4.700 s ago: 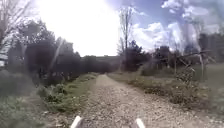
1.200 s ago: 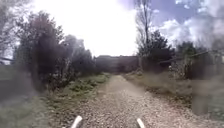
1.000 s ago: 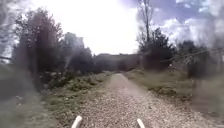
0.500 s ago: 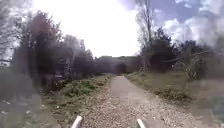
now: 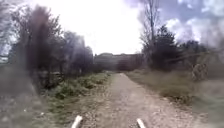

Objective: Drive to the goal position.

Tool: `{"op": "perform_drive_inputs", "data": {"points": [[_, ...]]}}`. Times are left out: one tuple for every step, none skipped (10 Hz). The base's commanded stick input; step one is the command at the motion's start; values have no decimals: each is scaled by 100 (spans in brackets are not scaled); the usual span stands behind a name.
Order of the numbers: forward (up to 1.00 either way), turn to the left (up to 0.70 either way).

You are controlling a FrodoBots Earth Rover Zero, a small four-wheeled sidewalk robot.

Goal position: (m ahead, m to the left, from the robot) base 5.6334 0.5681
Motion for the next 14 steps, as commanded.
{"op": "perform_drive_inputs", "data": {"points": [[69, 0], [69, 0], [69, 0], [69, 0], [69, 0], [69, 0], [69, -21], [69, -32], [69, -34], [69, -28], [69, -21], [69, -15], [69, -9], [69, -2]]}}
